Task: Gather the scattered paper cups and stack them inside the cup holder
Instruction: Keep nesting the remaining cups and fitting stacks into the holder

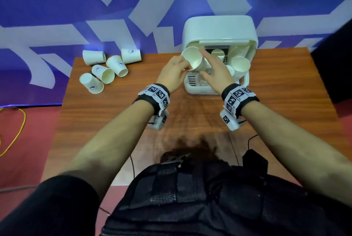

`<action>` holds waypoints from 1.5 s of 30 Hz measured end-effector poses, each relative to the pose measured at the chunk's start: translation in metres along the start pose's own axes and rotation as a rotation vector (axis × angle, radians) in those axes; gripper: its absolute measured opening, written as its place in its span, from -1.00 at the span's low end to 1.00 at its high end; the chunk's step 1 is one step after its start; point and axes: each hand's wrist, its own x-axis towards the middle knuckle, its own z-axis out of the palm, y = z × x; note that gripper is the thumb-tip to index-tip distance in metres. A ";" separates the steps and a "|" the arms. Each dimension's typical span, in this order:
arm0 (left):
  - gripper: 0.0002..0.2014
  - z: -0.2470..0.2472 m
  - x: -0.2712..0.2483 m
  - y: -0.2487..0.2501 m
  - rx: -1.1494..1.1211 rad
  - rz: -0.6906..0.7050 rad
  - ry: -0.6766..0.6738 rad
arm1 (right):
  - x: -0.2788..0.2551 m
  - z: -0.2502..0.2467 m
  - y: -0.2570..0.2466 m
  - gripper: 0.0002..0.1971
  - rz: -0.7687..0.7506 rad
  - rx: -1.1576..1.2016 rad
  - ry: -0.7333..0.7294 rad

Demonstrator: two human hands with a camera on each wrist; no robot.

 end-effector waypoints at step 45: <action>-0.92 0.053 0.006 0.003 0.204 0.280 0.096 | -0.001 -0.030 0.034 -0.78 0.051 -0.064 -0.106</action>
